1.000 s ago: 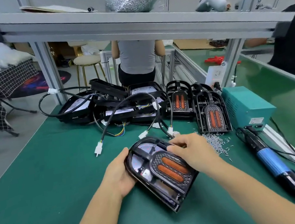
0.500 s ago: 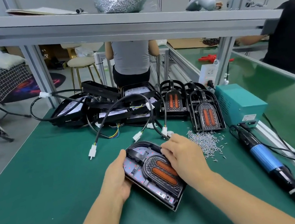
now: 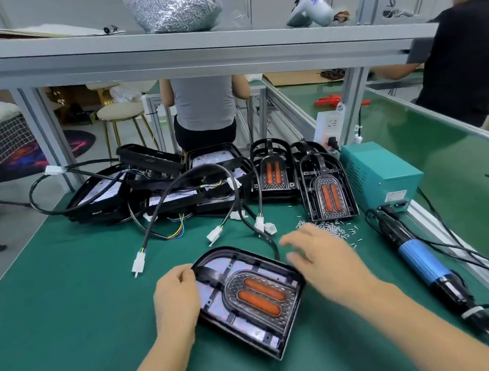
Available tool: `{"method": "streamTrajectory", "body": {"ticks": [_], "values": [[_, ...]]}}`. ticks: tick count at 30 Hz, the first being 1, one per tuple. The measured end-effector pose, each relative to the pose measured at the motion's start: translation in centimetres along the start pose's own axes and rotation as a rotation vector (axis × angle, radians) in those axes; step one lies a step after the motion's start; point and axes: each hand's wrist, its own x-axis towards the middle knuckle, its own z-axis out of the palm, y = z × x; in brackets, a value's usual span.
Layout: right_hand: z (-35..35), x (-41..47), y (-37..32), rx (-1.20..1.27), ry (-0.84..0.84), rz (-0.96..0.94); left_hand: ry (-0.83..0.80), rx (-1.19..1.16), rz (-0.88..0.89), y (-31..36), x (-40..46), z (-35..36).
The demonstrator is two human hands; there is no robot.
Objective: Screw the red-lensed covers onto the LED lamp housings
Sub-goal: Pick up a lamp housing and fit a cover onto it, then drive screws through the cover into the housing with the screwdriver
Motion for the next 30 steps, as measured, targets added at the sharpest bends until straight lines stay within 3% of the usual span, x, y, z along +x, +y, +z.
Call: {"method": "streamTrajectory", "body": {"ticks": [2, 6, 10, 12, 16, 19, 21, 23, 26, 30], "values": [[-2.2, -0.9, 2.9, -0.155, 0.044, 0.194, 0.081, 0.118, 0.030, -0.1, 0.0, 0.0], [-5.6, -3.2, 8.5, -0.384, -0.012, 0.562, 0.165, 0.021, -0.014, 0.0, -0.2, 0.6], [-5.8, -5.2, 12.2, -0.462, -0.185, 0.728, 0.203, -0.006, -0.026, 0.2, -0.7, 1.2], [-5.1, -5.6, 13.0, -0.404, -0.218, 0.752, 0.206, 0.021, -0.035, 0.6, -0.9, 1.5], [-4.8, -5.6, 14.0, -0.237, -0.173, 0.791, 0.236, 0.362, -0.003, 1.3, -2.1, 1.4], [-5.1, -5.8, 14.8, -0.043, -0.102, 0.820, 0.309, 0.399, 0.343, 3.8, -3.4, 1.3], [-5.4, -5.8, 14.9, 0.132, -0.033, 0.853, 0.182, 0.428, 0.620, 6.4, -4.0, 2.4], [-6.0, -5.8, 14.7, 0.355, 0.042, 0.875, -0.081, 0.596, 0.787, 8.9, -4.8, 4.5], [-7.4, -5.6, 14.0, 0.710, 0.133, 0.852, -0.399, 0.928, 0.872, 10.5, -5.2, 9.1], [-9.5, -5.2, 12.8, 1.297, 0.152, 0.774, -0.533, 1.192, 0.850, 10.8, -5.1, 13.1]]}}
